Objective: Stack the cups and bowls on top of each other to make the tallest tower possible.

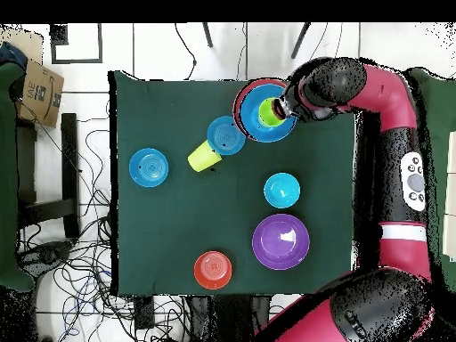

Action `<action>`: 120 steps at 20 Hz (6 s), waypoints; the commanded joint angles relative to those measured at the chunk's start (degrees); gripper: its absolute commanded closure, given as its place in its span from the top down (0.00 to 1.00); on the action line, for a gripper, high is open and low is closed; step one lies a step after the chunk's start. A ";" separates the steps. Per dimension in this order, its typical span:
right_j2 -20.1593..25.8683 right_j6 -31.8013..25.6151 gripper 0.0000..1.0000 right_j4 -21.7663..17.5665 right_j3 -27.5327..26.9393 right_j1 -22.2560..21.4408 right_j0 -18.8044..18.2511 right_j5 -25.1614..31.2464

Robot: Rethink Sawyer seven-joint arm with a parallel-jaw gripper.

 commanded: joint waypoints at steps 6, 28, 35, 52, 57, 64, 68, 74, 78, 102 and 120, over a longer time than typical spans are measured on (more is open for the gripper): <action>-3.90 -16.00 0.00 -4.24 1.24 -0.09 1.85 -5.23; -4.80 -15.43 0.00 -4.75 0.53 0.10 2.88 -4.24; -4.76 -15.24 0.00 -4.62 0.43 0.05 2.96 -3.83; -5.48 -15.72 1.00 -5.68 -1.02 0.14 4.06 -1.50; -5.60 -15.36 1.00 -5.55 -1.71 0.08 4.53 -0.03; -5.81 -15.58 1.00 -5.62 -2.99 -0.45 5.35 2.34; -5.90 -16.28 1.00 -5.78 -3.82 -1.12 5.68 3.81; -6.10 -17.51 1.00 -6.36 -5.35 -2.49 6.37 7.03; -6.08 -17.99 1.00 -6.70 -6.30 -3.07 6.64 8.67; -5.10 -24.13 1.00 -6.84 -12.46 -5.78 6.88 21.82; -8.97 -30.24 1.00 -2.76 7.82 -11.39 -3.98 27.79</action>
